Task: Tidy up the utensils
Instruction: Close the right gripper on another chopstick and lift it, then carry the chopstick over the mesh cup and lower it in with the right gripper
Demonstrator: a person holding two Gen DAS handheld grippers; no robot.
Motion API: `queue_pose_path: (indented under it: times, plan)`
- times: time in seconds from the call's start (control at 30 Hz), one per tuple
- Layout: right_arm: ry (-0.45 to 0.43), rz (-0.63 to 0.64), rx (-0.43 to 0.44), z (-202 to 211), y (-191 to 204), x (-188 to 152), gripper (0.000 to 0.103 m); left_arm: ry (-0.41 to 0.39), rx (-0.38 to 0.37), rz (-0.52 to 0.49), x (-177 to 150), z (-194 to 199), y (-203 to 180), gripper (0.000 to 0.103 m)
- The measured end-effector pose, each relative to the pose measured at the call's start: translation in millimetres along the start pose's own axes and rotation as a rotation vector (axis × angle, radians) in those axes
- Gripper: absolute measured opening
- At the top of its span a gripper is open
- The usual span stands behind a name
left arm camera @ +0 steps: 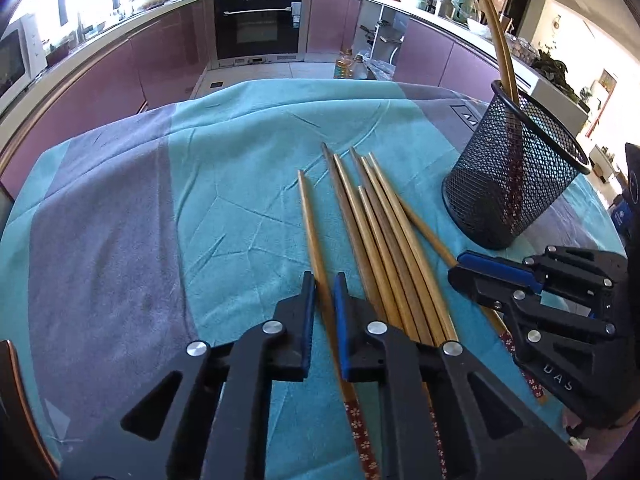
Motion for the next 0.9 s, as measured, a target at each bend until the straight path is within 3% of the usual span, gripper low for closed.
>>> queue_pose_path:
  times: [0.27,0.6,0.9]
  plan:
    - [-0.061,-0.017,0.037,28,-8,-4,0.006,-0.036,-0.045,0.044,-1,18,8,0.008]
    - [-0.134,-0.060,0.162,67,-17,-5,0.006,-0.116,-0.160,0.041,5,67,9,0.008]
    - [-0.252,-0.064,0.195,111,-24,3,0.006,-0.208,-0.245,0.020,19,116,2,0.008]
Point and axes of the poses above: each gripper's, at about its wrist camera, not at the fingertips, and z roughly against the way its jaws point, y to its left, x to its top, the point moved 1 cm from there along -z, roughly the way its jaws point, and after that the axes turned 3 degrees about -y, right-handed, at the moved point
